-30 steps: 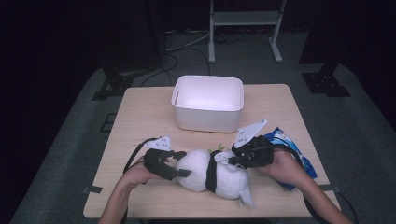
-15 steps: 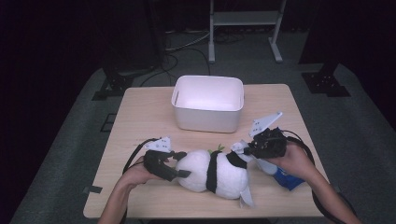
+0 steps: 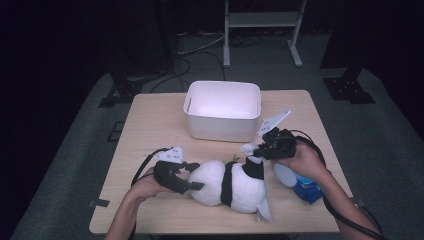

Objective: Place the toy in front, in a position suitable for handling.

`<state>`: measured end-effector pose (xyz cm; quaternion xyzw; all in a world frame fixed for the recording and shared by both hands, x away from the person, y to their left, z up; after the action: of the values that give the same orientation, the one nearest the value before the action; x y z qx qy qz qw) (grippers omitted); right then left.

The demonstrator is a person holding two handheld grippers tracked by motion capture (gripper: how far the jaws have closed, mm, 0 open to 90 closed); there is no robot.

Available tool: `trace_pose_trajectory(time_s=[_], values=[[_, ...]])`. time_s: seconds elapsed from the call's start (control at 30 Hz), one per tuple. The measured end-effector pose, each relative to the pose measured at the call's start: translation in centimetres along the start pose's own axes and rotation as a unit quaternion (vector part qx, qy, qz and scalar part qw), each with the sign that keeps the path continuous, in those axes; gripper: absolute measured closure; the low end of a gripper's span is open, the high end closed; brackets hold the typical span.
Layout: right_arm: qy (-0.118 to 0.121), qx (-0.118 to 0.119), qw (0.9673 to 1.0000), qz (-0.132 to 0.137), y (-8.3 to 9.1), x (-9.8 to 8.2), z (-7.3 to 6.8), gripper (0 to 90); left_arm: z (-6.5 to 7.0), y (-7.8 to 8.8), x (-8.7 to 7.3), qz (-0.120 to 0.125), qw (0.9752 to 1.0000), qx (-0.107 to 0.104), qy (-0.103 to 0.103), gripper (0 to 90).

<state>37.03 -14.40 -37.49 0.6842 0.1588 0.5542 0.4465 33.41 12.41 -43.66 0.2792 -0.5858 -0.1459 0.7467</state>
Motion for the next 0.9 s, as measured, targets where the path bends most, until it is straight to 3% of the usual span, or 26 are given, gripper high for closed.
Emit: trace_pose_trajectory(time_s=[0.2, 0.3, 0.57, 0.9], values=[[0.030, 0.014, 0.9993, -0.016, -1.2, 1.2, -1.7, 81.8, 0.2, 0.0, 0.2, -0.004, 1.0000, 0.002, -0.005, 30.9], [0.043, 0.008, 0.9986, -0.028, -1.4, 1.4, -2.1, 81.6, 0.2, 0.1, 0.0, -0.006, 1.0000, 0.001, -0.002, 30.9], [0.020, -0.002, 0.9998, -0.003, 0.7, -0.3, -1.2, 81.7, 0.2, 0.0, 0.0, -0.007, 1.0000, -0.001, 0.000, 30.9], [0.005, 0.004, 0.9997, 0.022, 2.1, -2.5, -2.2, 81.7, 0.3, 0.0, 0.1, -0.009, 1.0000, 0.002, -0.001, 31.0]])
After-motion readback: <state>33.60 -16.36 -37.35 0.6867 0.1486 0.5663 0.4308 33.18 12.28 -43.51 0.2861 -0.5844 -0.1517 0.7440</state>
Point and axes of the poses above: each handheld gripper's, and its own axes: y roughly backward along the jaws, x roughly out of its top, z roughly to its right, the point moved 5 cm from there along -y, roughly forward along the jaws, and after that the axes turned 1 degree about -z, right-handed, at the moved point
